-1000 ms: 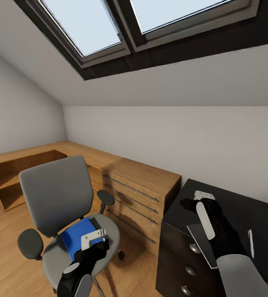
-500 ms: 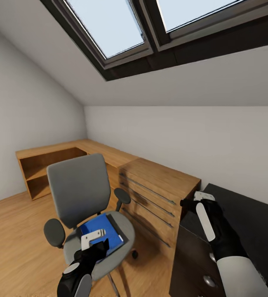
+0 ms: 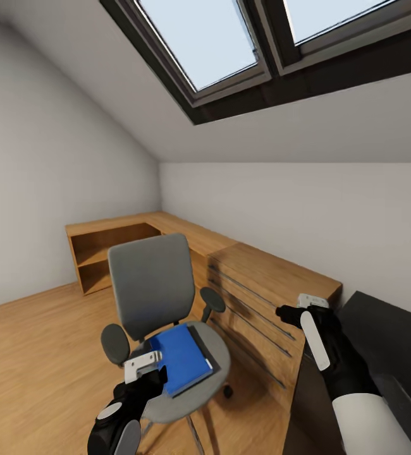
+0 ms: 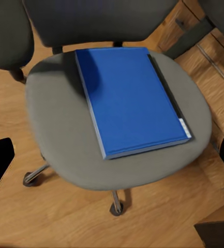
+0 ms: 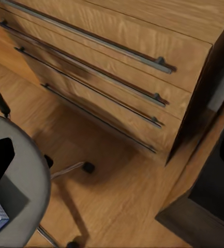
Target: In the bedroom, organize the workspace by keeping the computer under the desk, ensuring the monitor is on the desk, placing the keyboard on the desk next to the monitor, placing the mouse on the desk next to the keyboard, moving the folder from the swivel chair onto the desk next to the mouse, stacking the notebook on top of the folder with the pen on top of the notebook, and positioning the swivel chair next to the desk.
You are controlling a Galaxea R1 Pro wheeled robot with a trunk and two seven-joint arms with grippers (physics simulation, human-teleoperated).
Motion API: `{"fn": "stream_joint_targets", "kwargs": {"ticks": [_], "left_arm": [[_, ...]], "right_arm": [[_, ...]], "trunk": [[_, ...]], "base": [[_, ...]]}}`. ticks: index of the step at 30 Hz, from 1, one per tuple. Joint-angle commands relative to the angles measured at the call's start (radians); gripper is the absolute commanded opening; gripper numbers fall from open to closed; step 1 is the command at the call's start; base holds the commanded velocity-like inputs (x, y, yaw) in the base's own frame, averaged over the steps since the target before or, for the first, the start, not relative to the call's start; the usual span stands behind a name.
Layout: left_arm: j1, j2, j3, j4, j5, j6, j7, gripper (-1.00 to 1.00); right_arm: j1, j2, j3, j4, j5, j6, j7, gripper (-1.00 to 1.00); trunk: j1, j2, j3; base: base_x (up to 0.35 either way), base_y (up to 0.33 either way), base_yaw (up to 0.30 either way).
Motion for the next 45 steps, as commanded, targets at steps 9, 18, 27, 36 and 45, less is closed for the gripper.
{"fn": "stream_joint_targets", "kwargs": {"ticks": [9, 18, 27, 36, 45], "left_arm": [[-0.001, 0.000, -0.001, -0.001, 0.010, 0.002, 0.010, 1.00], [-0.001, 0.000, -0.001, -0.001, 0.010, 0.001, 0.010, 1.00], [-0.001, 0.000, -0.001, -0.001, 0.010, 0.001, 0.010, 1.00], [-0.001, 0.000, 0.000, -0.001, 0.010, 0.001, 0.010, 1.00], [-0.001, 0.000, 0.000, -0.001, 0.010, 0.001, 0.010, 1.00]], "right_arm": [[0.000, 0.000, 0.001, -0.001, -0.012, 0.003, -0.008, 1.00], [0.003, 0.000, 0.002, 0.000, -0.012, 0.003, -0.007, 1.00], [0.003, 0.000, 0.002, 0.001, -0.012, 0.003, -0.007, 1.00], [0.003, 0.000, 0.019, 0.002, -0.012, 0.002, -0.007, 1.00], [0.003, 0.000, 0.034, 0.002, -0.012, 0.001, -0.006, 1.00]], "trunk": [[0.000, -0.001, -0.001], [0.000, -0.001, -0.001], [0.000, -0.001, -0.001], [0.000, -0.001, -0.008], [0.000, -0.001, -0.018]], "base": [[0.000, 0.000, 0.281], [0.000, 0.000, 0.281], [0.000, 0.000, 0.263], [0.000, 0.000, 0.230], [0.000, 0.000, 0.191]]}}
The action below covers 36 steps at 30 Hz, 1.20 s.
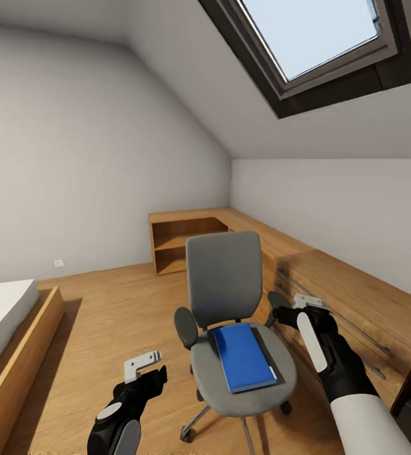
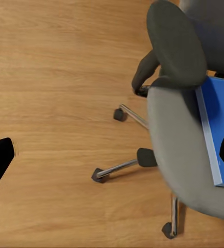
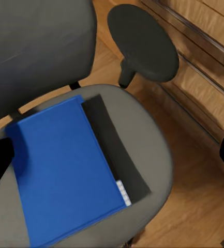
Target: In the bedroom, organize the workspace by keeping the computer under the desk, ensuring the monitor is on the desk, placing the keyboard on the desk next to the monitor, placing the mouse on the desk next to the keyboard, moving the folder from the swivel chair onto the desk next to the mouse, stacking the notebook on top of the folder with the pen on top of the notebook, and positioning the swivel chair next to the desk.
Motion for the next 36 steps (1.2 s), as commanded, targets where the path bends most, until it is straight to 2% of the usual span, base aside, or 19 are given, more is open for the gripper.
{"fn": "stream_joint_targets", "kwargs": {"ticks": [1, 15, 34, 36], "left_arm": [[-0.001, 0.000, -0.001, -0.001, 0.010, 0.002, 0.010, 1.00], [-0.001, 0.001, 0.001, -0.001, 0.010, 0.001, 0.010, 1.00], [-0.001, 0.000, 0.002, -0.001, 0.010, -0.003, 0.011, 1.00], [-0.001, 0.000, 0.002, -0.001, 0.010, -0.003, 0.011, 1.00]], "right_arm": [[-0.001, 0.000, 0.001, -0.001, -0.011, 0.003, -0.008, 1.00], [-0.001, -0.001, 0.002, 0.002, -0.012, 0.003, -0.006, 1.00], [-0.001, -0.002, 0.002, 0.008, -0.014, 0.003, 0.002, 1.00], [-0.001, -0.002, 0.002, 0.008, -0.014, 0.003, 0.002, 1.00]], "trunk": [[0.000, -0.001, -0.002], [0.000, -0.001, -0.018], [0.000, -0.001, -0.019], [0.008, -0.015, -0.025]], "base": [[0.000, 0.000, 0.186], [0.000, 0.000, 0.167], [0.000, 0.000, 0.011], [0.000, 0.000, 0.000]]}}
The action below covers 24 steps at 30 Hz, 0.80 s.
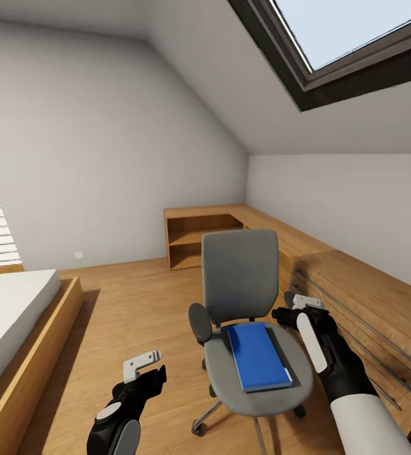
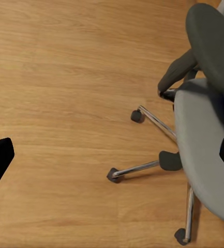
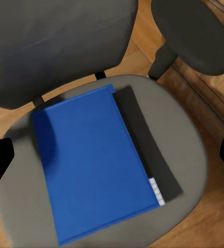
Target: In the bedroom, organize the workspace by keeping the computer under the desk, ensuring the monitor is on the desk, placing the keyboard on the desk next to the monitor, placing the mouse on the desk next to the keyboard, moving the folder from the swivel chair onto the desk next to the mouse, stacking the notebook on top of the folder with the pen on top of the notebook, and positioning the swivel chair next to the desk.
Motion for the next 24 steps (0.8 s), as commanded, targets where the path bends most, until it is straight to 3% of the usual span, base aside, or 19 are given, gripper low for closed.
{"fn": "stream_joint_targets", "kwargs": {"ticks": [1, 24], "left_arm": [[-0.001, 0.000, -0.001, -0.001, 0.010, 0.002, 0.010, 1.00], [-0.001, 0.001, 0.004, -0.001, 0.010, 0.002, 0.012, 1.00]], "right_arm": [[-0.001, 0.000, 0.000, -0.001, -0.011, 0.003, -0.008, 1.00], [-0.001, 0.001, 0.003, 0.027, -0.016, 0.001, -0.005, 1.00]], "trunk": [[0.004, -0.008, -0.004], [0.092, -0.169, -0.076]], "base": [[0.000, 0.000, 0.000], [0.000, 0.000, 0.000]]}}
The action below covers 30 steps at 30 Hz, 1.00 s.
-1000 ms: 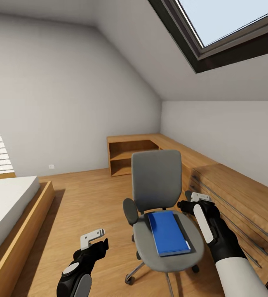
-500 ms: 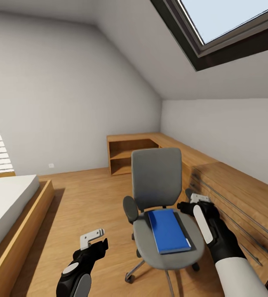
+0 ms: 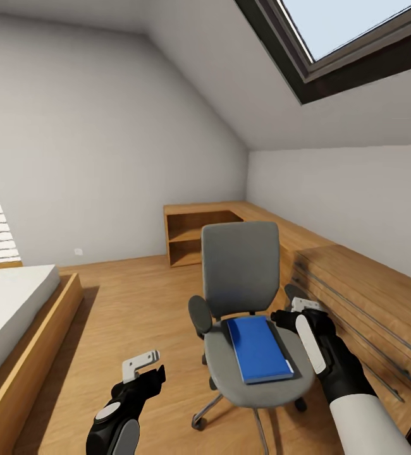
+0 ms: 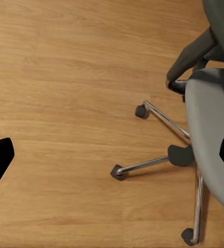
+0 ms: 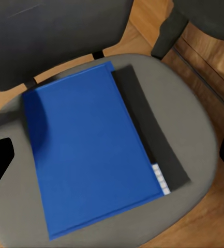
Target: In the bedroom, organize the workspace by keeping the computer under the desk, ensuring the monitor is on the desk, placing the keyboard on the desk next to the monitor, placing the mouse on the desk next to the keyboard, moving the folder from the swivel chair onto the desk next to the mouse, stacking the notebook on top of the folder with the pen on top of the notebook, and positioning the swivel chair next to the desk.
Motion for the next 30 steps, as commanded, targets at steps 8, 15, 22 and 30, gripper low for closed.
{"fn": "stream_joint_targets", "kwargs": {"ticks": [8, 15, 22, 30], "left_arm": [[-0.001, 0.000, -0.001, -0.001, 0.010, 0.002, 0.010, 1.00], [-0.001, 0.000, 0.000, -0.001, 0.010, 0.002, 0.010, 1.00], [-0.001, 0.000, -0.001, -0.001, 0.010, 0.002, 0.010, 1.00], [-0.001, 0.000, -0.001, -0.001, 0.010, 0.002, 0.010, 1.00]], "right_arm": [[-0.001, -0.001, -0.002, -0.002, -0.068, -0.010, -0.009, 1.00], [-0.001, -0.002, -0.004, -0.002, -0.076, -0.012, -0.008, 1.00], [-0.001, -0.002, -0.004, -0.003, -0.076, -0.012, -0.008, 1.00], [-0.001, -0.002, -0.004, -0.004, -0.076, -0.012, -0.008, 1.00]], "trunk": [[0.031, -0.057, -0.026], [0.058, -0.106, -0.048], [0.084, -0.155, -0.070], [0.115, -0.211, -0.095]], "base": [[0.000, 0.000, 0.000], [0.000, 0.000, 0.000], [0.000, 0.000, 0.000], [0.000, 0.000, 0.000]]}}
